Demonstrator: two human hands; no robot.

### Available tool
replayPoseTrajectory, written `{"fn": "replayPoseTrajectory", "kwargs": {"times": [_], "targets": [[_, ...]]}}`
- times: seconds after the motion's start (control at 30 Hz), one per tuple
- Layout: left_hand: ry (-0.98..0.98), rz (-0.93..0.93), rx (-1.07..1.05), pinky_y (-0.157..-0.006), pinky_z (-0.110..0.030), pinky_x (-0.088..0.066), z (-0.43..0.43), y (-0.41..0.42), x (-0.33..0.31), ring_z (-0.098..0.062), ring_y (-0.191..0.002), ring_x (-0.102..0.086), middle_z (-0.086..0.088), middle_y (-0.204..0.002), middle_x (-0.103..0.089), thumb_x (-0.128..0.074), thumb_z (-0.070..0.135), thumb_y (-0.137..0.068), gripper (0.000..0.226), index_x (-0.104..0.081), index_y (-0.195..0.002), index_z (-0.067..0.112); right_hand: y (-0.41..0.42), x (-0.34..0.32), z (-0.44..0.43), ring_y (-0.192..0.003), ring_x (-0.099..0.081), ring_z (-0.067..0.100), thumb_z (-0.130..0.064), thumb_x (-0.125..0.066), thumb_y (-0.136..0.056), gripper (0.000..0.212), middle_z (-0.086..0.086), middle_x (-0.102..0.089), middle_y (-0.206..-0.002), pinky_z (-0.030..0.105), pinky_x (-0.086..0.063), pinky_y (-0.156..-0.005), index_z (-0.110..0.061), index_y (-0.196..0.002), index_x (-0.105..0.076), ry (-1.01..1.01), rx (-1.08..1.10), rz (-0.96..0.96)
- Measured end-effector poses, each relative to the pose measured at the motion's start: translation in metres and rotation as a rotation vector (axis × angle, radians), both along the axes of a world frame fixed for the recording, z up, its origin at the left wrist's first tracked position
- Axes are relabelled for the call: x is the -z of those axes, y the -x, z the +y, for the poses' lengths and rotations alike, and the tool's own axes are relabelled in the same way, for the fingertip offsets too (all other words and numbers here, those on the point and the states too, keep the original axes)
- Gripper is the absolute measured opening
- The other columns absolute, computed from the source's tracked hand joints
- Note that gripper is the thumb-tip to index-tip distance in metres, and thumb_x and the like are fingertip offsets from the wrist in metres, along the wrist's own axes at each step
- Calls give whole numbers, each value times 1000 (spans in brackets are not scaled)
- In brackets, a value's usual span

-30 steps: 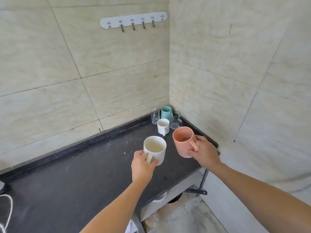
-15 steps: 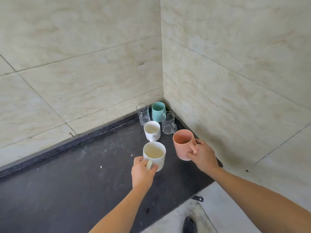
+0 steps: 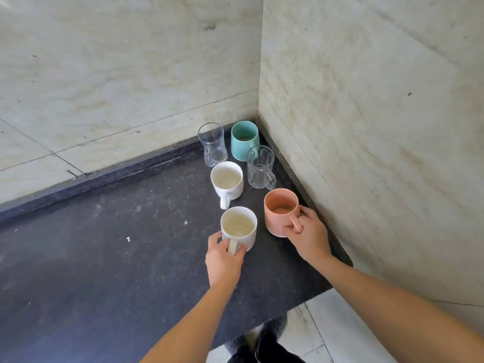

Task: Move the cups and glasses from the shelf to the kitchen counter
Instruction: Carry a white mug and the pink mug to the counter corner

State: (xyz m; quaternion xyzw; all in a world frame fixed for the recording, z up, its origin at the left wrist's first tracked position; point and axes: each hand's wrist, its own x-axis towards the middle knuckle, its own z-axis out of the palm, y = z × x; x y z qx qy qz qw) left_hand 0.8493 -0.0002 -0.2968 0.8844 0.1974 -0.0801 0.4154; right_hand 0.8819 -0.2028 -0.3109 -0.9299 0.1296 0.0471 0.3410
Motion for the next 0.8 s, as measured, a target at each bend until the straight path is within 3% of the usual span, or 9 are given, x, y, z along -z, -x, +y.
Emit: {"fn": "replayPoseTrajectory", "kwargs": {"times": [0.27, 0.37, 0.5, 0.6, 0.67, 0.8], "targets": [[36, 38, -23, -76, -24, -44, -12, -13, 14, -11, -90, -55, 6, -132, -49, -71, 30, -81, 24, -72, -87, 7, -4, 20, -8, -102, -61, 21, -35, -71, -79, 30, 2, -55, -133, 30, -49, -86, -10, -95, -70, 28, -27, 3], [18, 56, 9, -78, -24, -42, -14, -17, 13, -15, -97, -56, 3, -135, -49, -70, 32, -82, 29, -71, -96, 7, -3, 22, -8, -97, -62, 18, -37, -71, -79, 29, 0, -59, -128, 32, -52, -85, -13, -95, -69, 48, -23, -6], [-36, 104, 111, -83, -25, -45, -8, -17, 5, -17, -101, -57, -1, -133, -51, -69, 29, -83, 33, -65, -109, 9, -4, 11, -7, -81, -61, 13, -37, -69, -81, 23, 0, -62, -115, 26, -52, -72, -15, -88, -64, 136, -45, 31], [-67, 119, 191, -69, -20, -46, 2, -17, -15, -13, -83, -55, -1, -120, -53, -69, 33, -82, 20, -60, -88, 16, -5, -9, -6, -65, -55, 11, -42, -67, -81, 24, 0, -62, -97, 21, -45, -53, -21, -82, -57, 211, -3, 63], [-115, 81, 247, -64, -22, -46, 14, -18, -31, -12, -78, -55, 3, -114, -52, -67, 36, -82, 22, -56, -81, 18, -7, -29, -6, -68, -54, 11, -46, -67, -78, 31, -1, -60, -93, 25, -44, -52, -22, -93, -52, 252, 6, 72], [-270, -87, 343, -65, -31, -48, 52, -32, -76, -14, -77, -55, 5, -113, -50, -61, 38, -85, 23, -59, -91, 16, -28, -81, 8, -94, -55, 19, -46, -62, -80, 43, -1, -56, -113, 33, -48, -70, -21, -113, -52, 321, -56, -69]]}}
